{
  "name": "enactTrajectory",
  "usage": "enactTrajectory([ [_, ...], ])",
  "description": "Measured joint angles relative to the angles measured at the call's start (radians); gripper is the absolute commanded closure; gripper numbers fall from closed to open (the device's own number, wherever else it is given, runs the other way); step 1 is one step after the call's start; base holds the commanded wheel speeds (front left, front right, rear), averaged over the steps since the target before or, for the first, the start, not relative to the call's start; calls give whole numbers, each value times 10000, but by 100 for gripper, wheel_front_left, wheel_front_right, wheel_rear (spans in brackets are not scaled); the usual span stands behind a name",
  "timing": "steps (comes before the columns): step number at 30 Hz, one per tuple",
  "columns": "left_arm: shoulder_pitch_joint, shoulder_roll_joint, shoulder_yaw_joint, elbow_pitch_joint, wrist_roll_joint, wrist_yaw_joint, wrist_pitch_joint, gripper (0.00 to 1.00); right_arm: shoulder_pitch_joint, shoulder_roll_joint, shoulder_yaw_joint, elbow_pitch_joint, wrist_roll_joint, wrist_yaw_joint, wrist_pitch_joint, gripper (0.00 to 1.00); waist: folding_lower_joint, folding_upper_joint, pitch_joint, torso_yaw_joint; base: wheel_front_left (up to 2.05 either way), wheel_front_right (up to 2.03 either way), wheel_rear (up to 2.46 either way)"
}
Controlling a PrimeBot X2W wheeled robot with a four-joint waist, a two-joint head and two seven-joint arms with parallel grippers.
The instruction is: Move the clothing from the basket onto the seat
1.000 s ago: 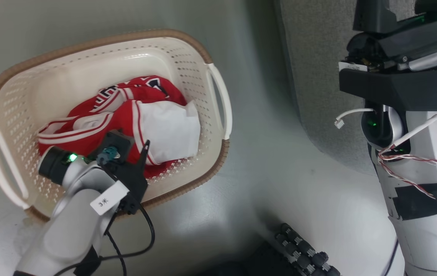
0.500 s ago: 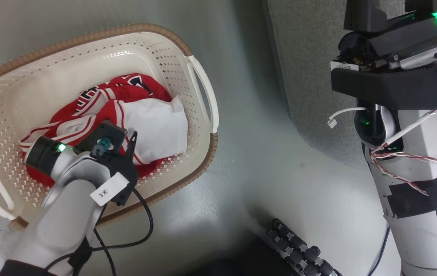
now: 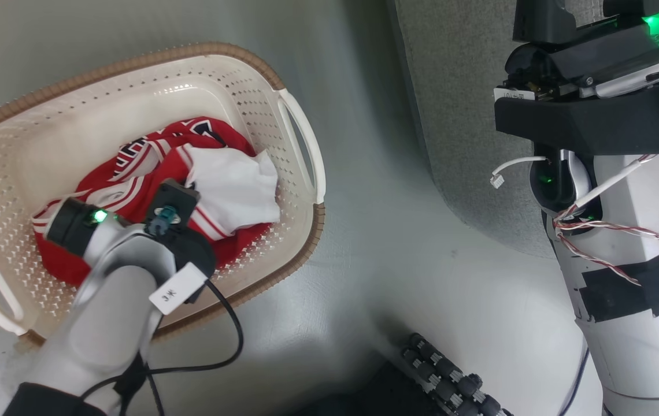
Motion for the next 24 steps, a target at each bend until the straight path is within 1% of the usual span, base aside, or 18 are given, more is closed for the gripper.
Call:
enactTrajectory([
  [5, -14, -336, -33, 79, -12, -8, -414, 100, 2, -4, 4, 311, -71, 88, 0, 0, 1, 0, -228, 148, 0, 0, 0],
  [7, -15, -477, -56, 82, -23, -92, -612, 100, 3, -35, -8, 414, -107, 96, 0, 0, 0, 0, -350, 233, 0, 0, 0],
  [11, -16, -855, -59, 84, -150, -105, -1026, 100, 45, -203, -50, 711, -213, 174, 0, 0, 0, 0, -646, 454, 0, 0, 0],
  [14, -16, -1043, -86, 79, -192, -274, -1409, 100, 91, -337, -75, 957, -378, 215, 0, 0, 0, 0, -920, 652, 0, 0, 0],
  [17, -14, -1229, -100, 79, -270, -330, -1728, 100, 341, -472, -102, 1225, -458, 257, 0, 0, 0, 0, -1241, 868, 0, 0, 0],
  [24, -9, -1377, -113, -13, -364, -546, -1944, 100, 887, -683, -155, 1597, -552, 261, 0, 0, 0, 0, -2117, 1438, 0, 0, 0],
])
